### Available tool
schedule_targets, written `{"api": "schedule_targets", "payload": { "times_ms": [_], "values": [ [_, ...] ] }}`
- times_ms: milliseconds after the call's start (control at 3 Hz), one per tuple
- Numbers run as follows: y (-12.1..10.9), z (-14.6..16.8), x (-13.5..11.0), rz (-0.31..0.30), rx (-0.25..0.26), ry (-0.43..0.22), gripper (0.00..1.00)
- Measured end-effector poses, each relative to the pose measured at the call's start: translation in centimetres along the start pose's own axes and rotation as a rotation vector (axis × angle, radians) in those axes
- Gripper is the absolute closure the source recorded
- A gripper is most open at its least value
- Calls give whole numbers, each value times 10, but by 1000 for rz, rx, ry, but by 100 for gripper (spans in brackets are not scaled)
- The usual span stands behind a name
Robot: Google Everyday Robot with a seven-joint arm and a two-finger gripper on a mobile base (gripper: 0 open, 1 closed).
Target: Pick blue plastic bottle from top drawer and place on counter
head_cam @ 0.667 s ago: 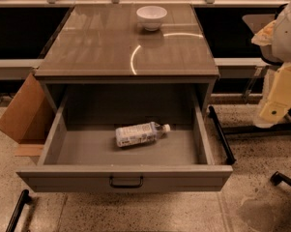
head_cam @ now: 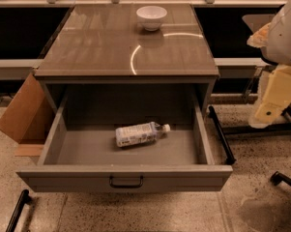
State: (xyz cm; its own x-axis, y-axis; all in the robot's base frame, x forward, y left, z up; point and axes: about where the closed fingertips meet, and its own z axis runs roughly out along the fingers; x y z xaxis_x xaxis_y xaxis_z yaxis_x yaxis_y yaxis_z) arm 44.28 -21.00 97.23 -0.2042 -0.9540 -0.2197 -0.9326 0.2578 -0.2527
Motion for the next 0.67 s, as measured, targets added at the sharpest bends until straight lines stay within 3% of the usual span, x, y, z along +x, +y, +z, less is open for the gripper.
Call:
{"api": "schedule_targets", "payload": {
  "times_ms": [667],
  "values": [
    [4, 96, -53, -42, -140, -148, 0]
  ]
}}
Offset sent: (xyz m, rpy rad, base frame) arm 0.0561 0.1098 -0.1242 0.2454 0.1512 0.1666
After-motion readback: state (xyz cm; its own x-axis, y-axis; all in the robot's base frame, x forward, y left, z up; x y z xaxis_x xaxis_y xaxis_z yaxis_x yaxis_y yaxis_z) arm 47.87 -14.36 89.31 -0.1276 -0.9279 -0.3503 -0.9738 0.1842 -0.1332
